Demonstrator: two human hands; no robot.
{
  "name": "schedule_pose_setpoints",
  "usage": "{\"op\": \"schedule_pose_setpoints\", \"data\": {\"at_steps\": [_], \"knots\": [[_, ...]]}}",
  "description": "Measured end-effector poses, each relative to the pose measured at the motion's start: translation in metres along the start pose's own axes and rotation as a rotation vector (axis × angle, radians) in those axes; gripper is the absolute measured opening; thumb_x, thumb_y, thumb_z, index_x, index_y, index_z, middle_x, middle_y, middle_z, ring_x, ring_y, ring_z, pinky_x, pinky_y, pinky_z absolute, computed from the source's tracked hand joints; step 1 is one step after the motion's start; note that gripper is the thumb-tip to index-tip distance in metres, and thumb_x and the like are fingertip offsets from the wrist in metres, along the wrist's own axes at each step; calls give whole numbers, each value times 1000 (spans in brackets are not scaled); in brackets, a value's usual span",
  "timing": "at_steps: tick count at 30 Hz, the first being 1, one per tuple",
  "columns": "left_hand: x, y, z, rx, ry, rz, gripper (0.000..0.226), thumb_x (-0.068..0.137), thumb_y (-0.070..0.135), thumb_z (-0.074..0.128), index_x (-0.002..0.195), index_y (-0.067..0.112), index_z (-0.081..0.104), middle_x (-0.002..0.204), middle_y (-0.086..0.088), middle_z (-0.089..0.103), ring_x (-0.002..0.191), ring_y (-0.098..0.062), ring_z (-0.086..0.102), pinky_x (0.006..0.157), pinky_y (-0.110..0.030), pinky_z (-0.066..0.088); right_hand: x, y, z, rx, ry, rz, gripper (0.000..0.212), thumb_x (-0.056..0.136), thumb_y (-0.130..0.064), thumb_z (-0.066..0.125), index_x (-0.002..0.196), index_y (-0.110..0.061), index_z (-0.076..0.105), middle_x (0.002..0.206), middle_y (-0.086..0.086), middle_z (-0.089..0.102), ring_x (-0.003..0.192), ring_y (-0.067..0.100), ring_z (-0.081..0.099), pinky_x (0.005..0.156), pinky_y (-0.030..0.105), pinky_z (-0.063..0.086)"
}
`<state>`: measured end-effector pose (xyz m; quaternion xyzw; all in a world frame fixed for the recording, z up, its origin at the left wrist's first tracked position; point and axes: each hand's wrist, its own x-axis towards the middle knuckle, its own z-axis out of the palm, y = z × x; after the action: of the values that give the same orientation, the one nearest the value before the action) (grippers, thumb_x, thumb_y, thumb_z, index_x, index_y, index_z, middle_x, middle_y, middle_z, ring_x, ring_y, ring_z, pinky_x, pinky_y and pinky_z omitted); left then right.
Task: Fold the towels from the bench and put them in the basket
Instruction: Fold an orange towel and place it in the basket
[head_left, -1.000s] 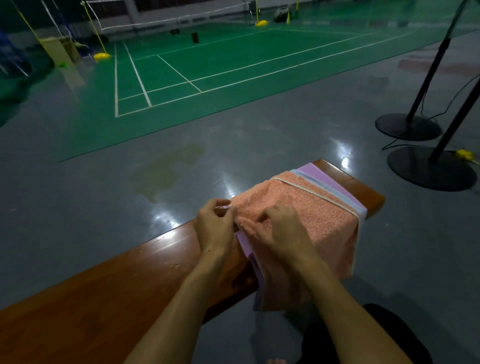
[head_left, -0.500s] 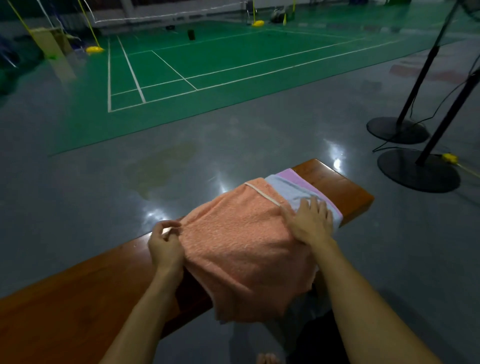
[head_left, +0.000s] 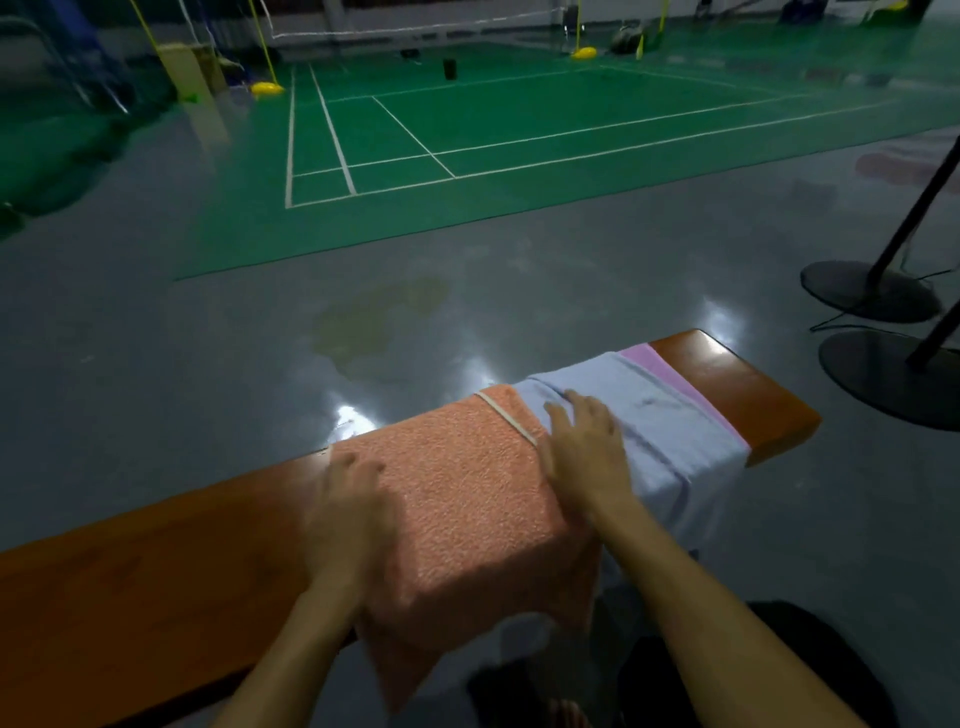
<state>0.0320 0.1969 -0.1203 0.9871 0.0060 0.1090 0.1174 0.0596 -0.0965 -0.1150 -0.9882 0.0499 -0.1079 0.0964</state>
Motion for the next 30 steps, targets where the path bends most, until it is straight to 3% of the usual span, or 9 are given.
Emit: {"op": "schedule_pose_setpoints", "data": {"at_steps": [2,4,8,12,16,20,24,27,30], "knots": [[-10,26,15,-17,-117,55,59,102,50,36,153,24,50,161,-17,43,153,-37,31,127,-54,23,-9,-24,11,111,-49,-50,63,99,-37,51,158,-21,36,160,13,40,139,34,44,117,49,37],[-20,39,25,-20,-245,-25,74,104,66,24,167,29,14,174,-18,4,161,-40,-2,129,-55,-2,-15,-33,22,197,-134,-40,75,99,-53,45,163,-21,21,163,15,33,142,36,41,120,54,32],[-25,20,25,34,-263,-5,83,98,77,7,166,34,-7,172,-13,-20,157,-37,-23,127,-58,-11,-16,-24,31,178,-186,-23,94,91,-78,21,166,-23,8,172,15,18,158,35,18,128,57,6],[-25,-26,12,100,-270,-8,81,95,81,3,165,42,-8,173,-8,-20,157,-33,-25,126,-61,-10,-13,-14,31,46,-167,-35,103,83,-88,6,165,-25,21,172,12,21,159,32,15,127,61,7],[-41,-85,-6,129,-279,-47,89,85,86,-8,164,45,-8,173,-6,-19,158,-32,-23,125,-62,-11,-15,-20,32,-104,-254,-75,109,75,-92,0,165,-34,17,175,13,5,161,34,4,125,62,0],[-65,-139,-19,144,-249,-105,87,86,86,-9,163,47,-9,172,-4,-20,159,-30,-21,125,-64,-10,-12,-35,25,-204,-294,-18,87,93,-84,17,164,-32,18,174,16,7,160,39,6,123,67,4],[-93,-168,-28,152,-222,-113,86,85,86,-14,163,50,-6,173,0,-16,160,-27,-18,126,-62,-7,-30,-84,14,-138,-122,-132,59,99,-61,33,134,-21,58,146,16,52,130,39,50,110,56,42],[-100,-173,-32,121,-200,-105,80,93,82,1,164,48,12,174,1,-2,162,-25,-5,128,-57,-1,-63,-137,16,29,-99,-196,57,97,-69,30,112,-26,64,117,5,62,102,27,57,88,44,50],[-91,-180,-37,7,-34,-129,62,100,65,27,147,36,55,164,1,43,153,-22,35,123,-51,26,-81,-167,26,7,-93,-249,49,98,-66,40,116,-26,61,113,2,60,98,20,56,81,38,53]]}}
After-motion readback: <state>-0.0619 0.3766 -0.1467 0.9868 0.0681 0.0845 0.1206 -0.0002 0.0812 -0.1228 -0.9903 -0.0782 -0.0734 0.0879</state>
